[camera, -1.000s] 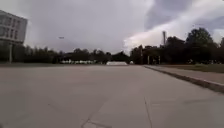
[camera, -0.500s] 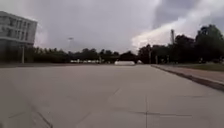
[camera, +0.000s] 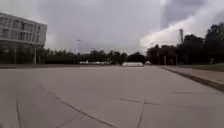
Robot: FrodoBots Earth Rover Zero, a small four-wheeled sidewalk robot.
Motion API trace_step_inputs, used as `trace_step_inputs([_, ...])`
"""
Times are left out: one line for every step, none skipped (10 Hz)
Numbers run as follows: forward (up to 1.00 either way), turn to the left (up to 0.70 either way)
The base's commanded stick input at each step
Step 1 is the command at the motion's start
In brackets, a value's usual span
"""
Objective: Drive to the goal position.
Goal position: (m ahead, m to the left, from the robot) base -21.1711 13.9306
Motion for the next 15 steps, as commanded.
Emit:
trace_step_inputs([-1.00,-0.27])
trace_step_inputs([-1.00,-0.27])
trace_step_inputs([-1.00,-0.27])
trace_step_inputs([-1.00,-0.27])
trace_step_inputs([-1.00,-0.27])
trace_step_inputs([-1.00,-0.27])
trace_step_inputs([-1.00,-0.27])
trace_step_inputs([-1.00,-0.27])
trace_step_inputs([-1.00,0.05])
trace_step_inputs([0.00,0.45])
trace_step_inputs([0.00,0.45])
trace_step_inputs([0.00,0.45])
trace_step_inputs([0.00,0.45])
trace_step_inputs([0.00,0.45])
trace_step_inputs([0.00,0.45])
